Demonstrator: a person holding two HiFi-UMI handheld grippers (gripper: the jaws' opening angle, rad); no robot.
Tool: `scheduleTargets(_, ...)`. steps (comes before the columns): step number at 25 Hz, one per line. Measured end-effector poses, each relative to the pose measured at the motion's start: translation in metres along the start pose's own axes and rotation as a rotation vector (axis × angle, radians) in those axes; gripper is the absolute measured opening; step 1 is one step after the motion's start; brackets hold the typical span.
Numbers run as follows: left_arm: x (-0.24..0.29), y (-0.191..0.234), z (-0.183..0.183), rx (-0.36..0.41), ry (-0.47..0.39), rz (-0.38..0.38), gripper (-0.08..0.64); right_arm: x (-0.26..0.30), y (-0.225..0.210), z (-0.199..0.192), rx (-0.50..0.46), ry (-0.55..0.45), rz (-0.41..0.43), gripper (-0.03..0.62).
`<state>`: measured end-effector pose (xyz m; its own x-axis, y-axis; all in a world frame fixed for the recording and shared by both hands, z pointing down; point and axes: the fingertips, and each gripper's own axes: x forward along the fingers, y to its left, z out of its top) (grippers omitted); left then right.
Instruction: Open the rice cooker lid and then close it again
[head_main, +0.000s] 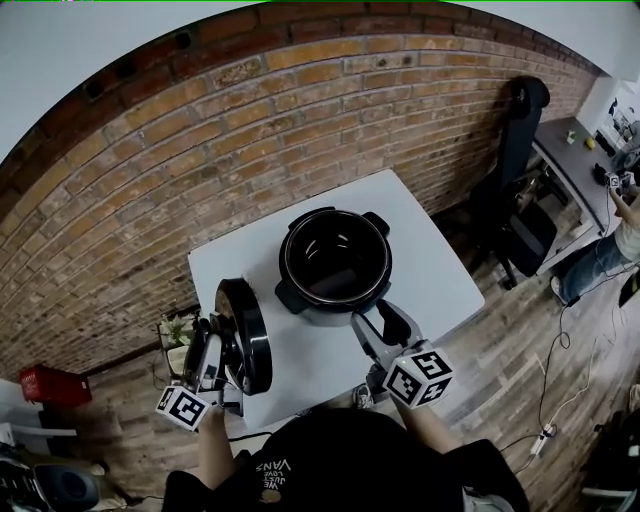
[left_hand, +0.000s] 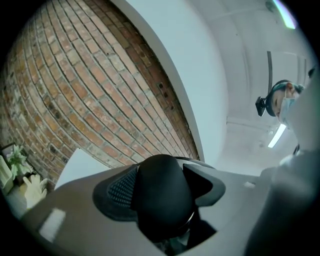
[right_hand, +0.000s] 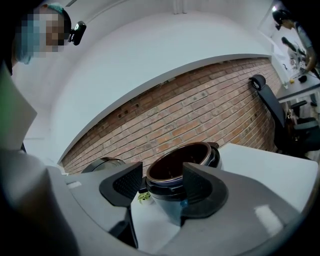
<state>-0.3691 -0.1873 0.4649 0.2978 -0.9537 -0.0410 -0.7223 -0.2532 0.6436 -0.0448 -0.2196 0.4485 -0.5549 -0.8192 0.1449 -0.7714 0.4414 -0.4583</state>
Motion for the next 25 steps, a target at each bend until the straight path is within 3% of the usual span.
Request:
scheduleTargets(6,-0.004,0.003,-0.010,-0.034,0.004,0.008,0.287,0.001,0.005,-0.004,0.000,0.013,0.003,0.242)
scheduleTargets(12,0.008,-0.006,0.004,-0.012,0.007,-0.033,0.287,-0.002,0.003,-0.005,0.012,0.006,-0.018,0.242)
scheduleTargets(18,0.043,-0.031,0.035,0.095,0.036,-0.131,0.287,-0.016,-0.008,-0.006,0.038,-0.027,-0.065,0.242)
scheduleTargets(25,0.112,-0.085,0.048,0.233,0.164,-0.287,0.287,-0.037,-0.027,-0.001,0.073,-0.069,-0.125,0.241)
